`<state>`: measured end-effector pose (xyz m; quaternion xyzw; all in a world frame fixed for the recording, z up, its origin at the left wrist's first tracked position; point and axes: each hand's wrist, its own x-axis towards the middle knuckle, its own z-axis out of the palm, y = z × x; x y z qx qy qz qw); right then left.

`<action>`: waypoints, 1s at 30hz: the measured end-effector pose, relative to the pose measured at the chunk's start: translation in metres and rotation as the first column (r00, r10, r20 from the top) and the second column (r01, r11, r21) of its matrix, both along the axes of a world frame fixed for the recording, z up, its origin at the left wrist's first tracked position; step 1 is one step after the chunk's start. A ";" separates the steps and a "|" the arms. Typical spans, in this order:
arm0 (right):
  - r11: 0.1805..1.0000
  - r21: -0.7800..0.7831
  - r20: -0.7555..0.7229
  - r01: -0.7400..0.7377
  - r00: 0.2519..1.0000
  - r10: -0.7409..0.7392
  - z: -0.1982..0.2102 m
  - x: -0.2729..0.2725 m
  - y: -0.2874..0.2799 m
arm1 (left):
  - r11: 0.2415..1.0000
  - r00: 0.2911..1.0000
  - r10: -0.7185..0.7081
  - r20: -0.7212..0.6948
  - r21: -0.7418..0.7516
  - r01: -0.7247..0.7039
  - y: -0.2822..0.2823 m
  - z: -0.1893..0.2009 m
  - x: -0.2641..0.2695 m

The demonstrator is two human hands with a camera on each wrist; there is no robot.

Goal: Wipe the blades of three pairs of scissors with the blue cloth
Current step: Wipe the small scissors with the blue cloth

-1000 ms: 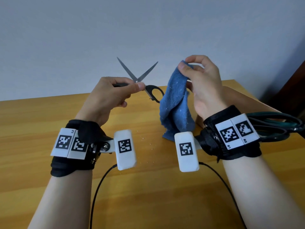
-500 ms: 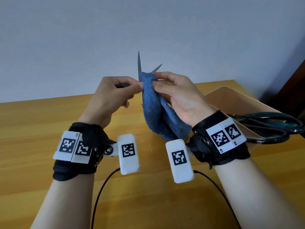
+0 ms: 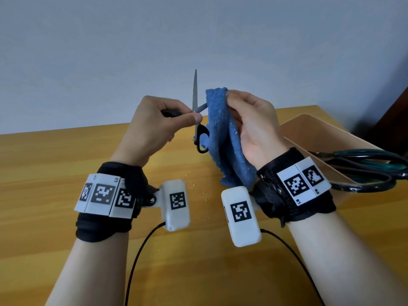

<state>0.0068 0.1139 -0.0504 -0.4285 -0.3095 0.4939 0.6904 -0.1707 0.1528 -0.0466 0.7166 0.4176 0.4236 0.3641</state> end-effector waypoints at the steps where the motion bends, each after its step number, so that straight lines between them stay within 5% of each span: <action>1: 1.000 -0.005 0.010 0.021 1.000 -0.021 -0.001 0.001 0.001 | 1.000 1.000 0.009 -0.008 -0.001 -0.009 0.000 0.000 -0.002; 11: 0.967 -0.017 0.212 -0.253 0.945 0.251 0.000 0.010 0.000 | 1.000 1.000 0.019 -0.007 -0.001 -0.019 0.000 0.000 -0.005; 22: 0.981 0.030 0.112 -0.191 0.976 0.186 0.003 0.010 0.001 | 0.982 0.985 -0.172 -0.020 -0.077 0.171 -0.007 0.005 0.000; 30: 0.998 0.051 -0.084 0.022 0.996 -0.017 0.007 0.007 -0.001 | 0.988 0.995 -0.099 0.015 -0.116 0.100 -0.005 0.004 -0.002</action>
